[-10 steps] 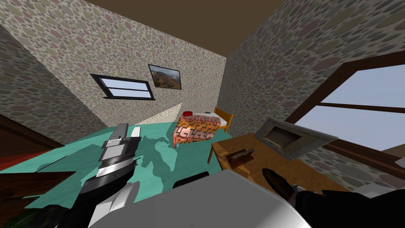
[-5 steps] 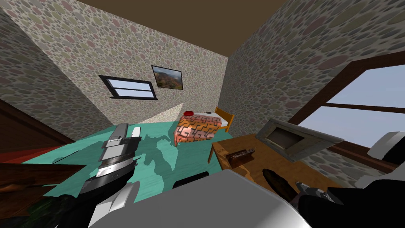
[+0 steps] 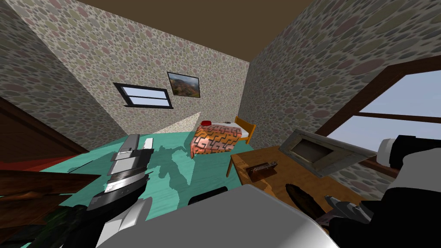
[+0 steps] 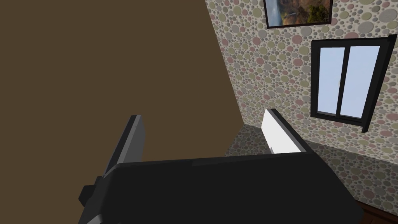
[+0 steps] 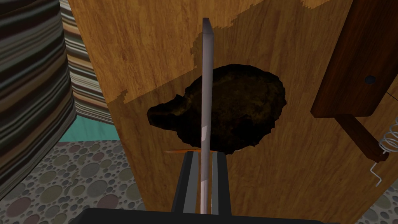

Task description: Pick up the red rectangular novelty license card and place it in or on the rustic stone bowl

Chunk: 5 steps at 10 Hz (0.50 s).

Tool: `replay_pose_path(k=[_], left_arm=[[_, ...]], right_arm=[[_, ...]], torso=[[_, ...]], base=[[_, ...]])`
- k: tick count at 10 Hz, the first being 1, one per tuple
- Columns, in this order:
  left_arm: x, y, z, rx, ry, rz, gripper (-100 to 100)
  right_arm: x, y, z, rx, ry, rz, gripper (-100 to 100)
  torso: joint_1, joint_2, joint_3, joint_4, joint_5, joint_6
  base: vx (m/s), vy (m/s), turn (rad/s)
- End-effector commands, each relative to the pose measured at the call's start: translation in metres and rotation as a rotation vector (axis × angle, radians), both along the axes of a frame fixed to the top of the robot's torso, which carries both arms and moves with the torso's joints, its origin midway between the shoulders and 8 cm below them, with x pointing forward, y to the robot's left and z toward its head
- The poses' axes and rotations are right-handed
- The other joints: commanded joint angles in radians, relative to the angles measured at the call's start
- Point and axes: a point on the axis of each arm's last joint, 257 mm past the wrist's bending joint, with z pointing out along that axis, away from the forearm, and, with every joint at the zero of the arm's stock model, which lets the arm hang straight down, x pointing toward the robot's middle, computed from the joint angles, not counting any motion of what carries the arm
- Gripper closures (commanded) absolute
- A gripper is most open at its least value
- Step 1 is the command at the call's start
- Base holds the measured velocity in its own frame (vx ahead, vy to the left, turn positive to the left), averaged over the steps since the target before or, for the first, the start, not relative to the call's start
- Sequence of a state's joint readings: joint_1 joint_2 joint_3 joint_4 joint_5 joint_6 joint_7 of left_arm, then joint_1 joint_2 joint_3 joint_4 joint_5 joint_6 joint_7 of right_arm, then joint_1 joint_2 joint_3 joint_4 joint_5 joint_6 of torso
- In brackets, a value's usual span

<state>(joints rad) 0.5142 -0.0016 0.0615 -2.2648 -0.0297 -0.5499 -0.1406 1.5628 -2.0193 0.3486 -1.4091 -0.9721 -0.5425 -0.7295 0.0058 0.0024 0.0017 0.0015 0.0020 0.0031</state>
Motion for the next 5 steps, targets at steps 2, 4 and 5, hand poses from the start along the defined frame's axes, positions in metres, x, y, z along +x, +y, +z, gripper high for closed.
replay_pose_path(k=[2,4,5], left_arm=[[0.000,0.000,0.000,0.000,0.000,0.000,0],[0.000,0.000,0.000,0.000,0.000,0.000,0],[0.000,0.000,0.000,0.000,0.000,0.000,0]], right_arm=[[0.003,-0.003,0.007,0.013,0.000,-0.005,100],[0.004,-0.007,0.012,0.021,0.007,-0.011,100],[0.004,-0.011,0.017,0.025,0.017,-0.016,100]], torso=[[0.000,0.000,0.000,0.000,0.001,0.000],[0.000,0.000,0.000,0.000,0.000,-0.001],[0.000,0.000,0.000,0.000,0.000,-0.001]], base=[[-0.022,-0.010,0.028],[-0.017,-0.011,0.028],[-0.014,-0.012,0.025]])
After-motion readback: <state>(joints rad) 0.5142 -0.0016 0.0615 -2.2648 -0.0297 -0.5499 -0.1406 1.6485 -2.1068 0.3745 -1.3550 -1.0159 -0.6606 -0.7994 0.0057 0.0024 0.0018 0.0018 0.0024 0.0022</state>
